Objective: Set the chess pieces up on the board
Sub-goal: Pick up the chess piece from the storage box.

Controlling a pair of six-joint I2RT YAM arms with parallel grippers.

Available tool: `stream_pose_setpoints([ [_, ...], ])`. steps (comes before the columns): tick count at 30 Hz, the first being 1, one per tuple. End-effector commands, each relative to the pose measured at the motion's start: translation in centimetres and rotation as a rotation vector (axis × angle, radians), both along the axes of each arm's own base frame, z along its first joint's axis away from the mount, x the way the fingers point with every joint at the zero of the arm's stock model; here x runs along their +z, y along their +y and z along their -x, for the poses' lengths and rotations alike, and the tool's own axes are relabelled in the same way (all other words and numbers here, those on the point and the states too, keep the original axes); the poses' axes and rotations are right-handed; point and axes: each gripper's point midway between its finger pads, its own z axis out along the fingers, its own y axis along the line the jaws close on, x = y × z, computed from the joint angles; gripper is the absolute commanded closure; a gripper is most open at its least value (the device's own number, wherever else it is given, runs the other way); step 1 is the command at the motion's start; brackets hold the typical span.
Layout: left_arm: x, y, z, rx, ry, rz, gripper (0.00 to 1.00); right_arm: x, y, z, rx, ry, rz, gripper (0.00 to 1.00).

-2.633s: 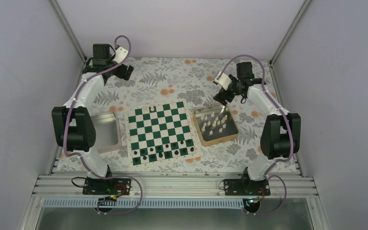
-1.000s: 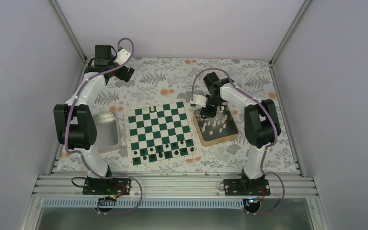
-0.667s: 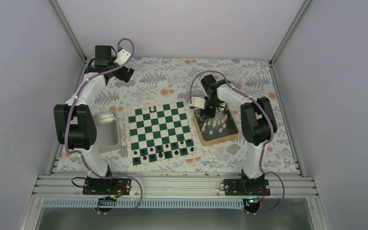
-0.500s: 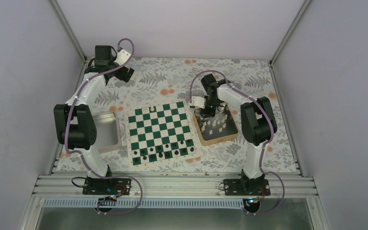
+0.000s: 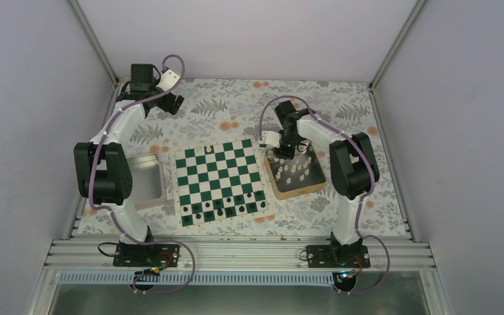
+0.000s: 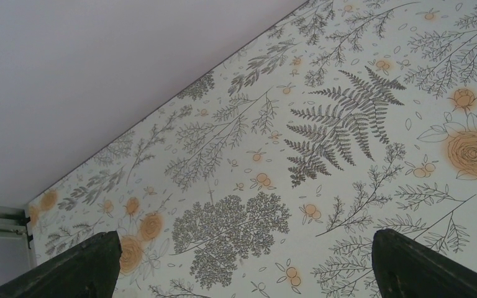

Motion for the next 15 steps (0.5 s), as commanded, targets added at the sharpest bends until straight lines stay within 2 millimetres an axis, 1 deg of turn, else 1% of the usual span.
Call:
stream_pose_setpoints([
  [1,-0.6,-0.5,0.0,-0.031,0.005,0.001,0.00,0.9,0.9,-0.5,0.017,-0.030,-0.010,0.92],
  [6,-0.4,-0.6,0.1,-0.039,0.001,0.004,0.00,2.3,1.0,-0.4,0.013,-0.041,-0.018,0.93],
  [11,-0.1,-0.7,0.1,-0.045,-0.008,0.001,0.00,4.9,1.4,-0.8,0.012,-0.068,-0.016,0.94],
  [15,0.4,-0.6,0.1,-0.055,-0.021,-0.007,0.00,7.1,1.5,-1.6,0.009,-0.100,0.003,0.94],
])
